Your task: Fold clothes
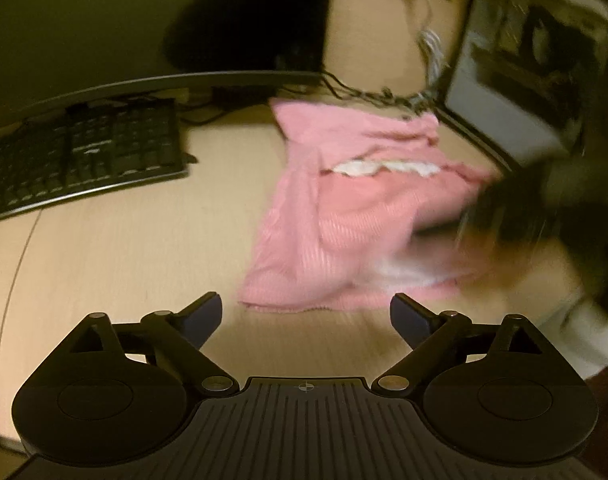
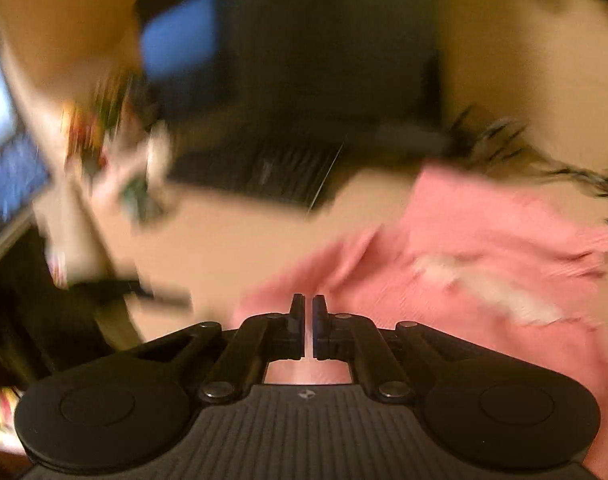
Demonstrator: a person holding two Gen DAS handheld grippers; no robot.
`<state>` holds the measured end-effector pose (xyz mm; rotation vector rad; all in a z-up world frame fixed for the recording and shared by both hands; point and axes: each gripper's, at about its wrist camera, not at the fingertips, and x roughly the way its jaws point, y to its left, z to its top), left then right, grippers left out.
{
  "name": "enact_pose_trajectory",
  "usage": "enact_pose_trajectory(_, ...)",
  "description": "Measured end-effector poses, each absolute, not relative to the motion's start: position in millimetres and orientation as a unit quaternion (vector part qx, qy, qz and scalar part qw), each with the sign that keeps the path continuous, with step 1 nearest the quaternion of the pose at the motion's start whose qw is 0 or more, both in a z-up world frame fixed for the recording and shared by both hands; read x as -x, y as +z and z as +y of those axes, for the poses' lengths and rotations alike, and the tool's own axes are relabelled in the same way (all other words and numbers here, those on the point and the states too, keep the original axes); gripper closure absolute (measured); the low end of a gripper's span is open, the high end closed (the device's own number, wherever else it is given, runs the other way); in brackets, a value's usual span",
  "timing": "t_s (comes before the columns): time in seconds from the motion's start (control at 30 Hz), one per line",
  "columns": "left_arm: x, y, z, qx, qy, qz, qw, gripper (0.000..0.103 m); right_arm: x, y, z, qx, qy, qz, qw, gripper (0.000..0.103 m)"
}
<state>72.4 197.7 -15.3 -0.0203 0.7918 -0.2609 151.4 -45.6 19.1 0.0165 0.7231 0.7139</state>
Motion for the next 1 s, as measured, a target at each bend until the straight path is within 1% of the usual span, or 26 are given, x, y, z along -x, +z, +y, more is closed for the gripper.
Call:
enact_pose_trajectory(0.03,-75,-18,193,-0.002,-0.128,0.387,0.913,0.008,-153,31,-60,-0.020,0.329,0.335,0.883,0.094)
enact_pose_trajectory(0.07,-78,-21,189,-0.013,-0.129,0.389,0.912,0.008,-151,37,-70,-0.010,0.309,0.327,0.893,0.088)
enact_pose_trajectory(0.1,-80,-24,184,-0.024,-0.131,0.390,0.911,0.008,-149,40,-78,0.001,0.292,0.322,0.900,0.084)
enact_pose_trajectory(0.13,-82,-28,180,-0.035,-0.133,0.392,0.910,0.008,-142,33,-80,0.016,0.287,0.330,0.899,0.077)
enact_pose_trajectory(0.17,-84,-32,176,-0.046,-0.135,0.393,0.909,0.008,-135,26,-82,0.030,0.282,0.337,0.898,0.074)
enact_pose_trajectory(0.33,-95,-48,163,-0.090,-0.142,0.396,0.903,0.007,-102,-10,-89,0.102,0.256,0.374,0.886,0.067)
enact_pose_trajectory(0.47,-105,-53,164,-0.103,-0.138,0.397,0.901,0.007,-76,-37,-87,0.153,0.252,0.396,0.870,0.066)
enact_pose_trajectory(0.5,-108,-53,164,-0.105,-0.138,0.397,0.901,0.007,-72,-44,-79,0.166,0.262,0.395,0.865,0.065)
enact_pose_trajectory(0.57,-114,-50,167,-0.108,-0.134,0.392,0.904,0.007,-70,-51,-67,0.188,0.273,0.392,0.858,0.055)
enact_pose_trajectory(0.63,-118,-46,170,-0.101,-0.127,0.389,0.907,0.007,-68,-59,-55,0.210,0.283,0.389,0.851,0.053)
enact_pose_trajectory(0.7,-122,-40,176,-0.086,-0.122,0.386,0.910,0.007,-69,-63,-48,0.218,0.290,0.392,0.846,0.053)
enact_pose_trajectory(0.73,-124,-37,178,-0.079,-0.121,0.385,0.912,0.007,-70,-65,-45,0.222,0.293,0.393,0.843,0.053)
enact_pose_trajectory(0.77,-122,-34,179,-0.075,-0.126,0.381,0.913,0.007,-72,-66,-42,0.223,0.293,0.392,0.843,0.061)
enact_pose_trajectory(0.8,-121,-30,179,-0.071,-0.131,0.378,0.914,0.007,-74,-65,-42,0.220,0.294,0.391,0.844,0.074)
enact_pose_trajectory(0.83,-119,-26,179,-0.068,-0.137,0.374,0.915,0.006,-81,-59,-48,0.193,0.291,0.395,0.850,0.097)
enact_pose_trajectory(0.87,-115,-23,177,-0.066,-0.150,0.369,0.915,0.006,-88,-52,-54,0.166,0.289,0.398,0.855,0.100)
enact_pose_trajectory(1.0,-100,-19,156,-0.104,-0.200,0.361,0.905,0.004,-115,-25,-78,0.055,0.276,0.407,0.869,0.100)
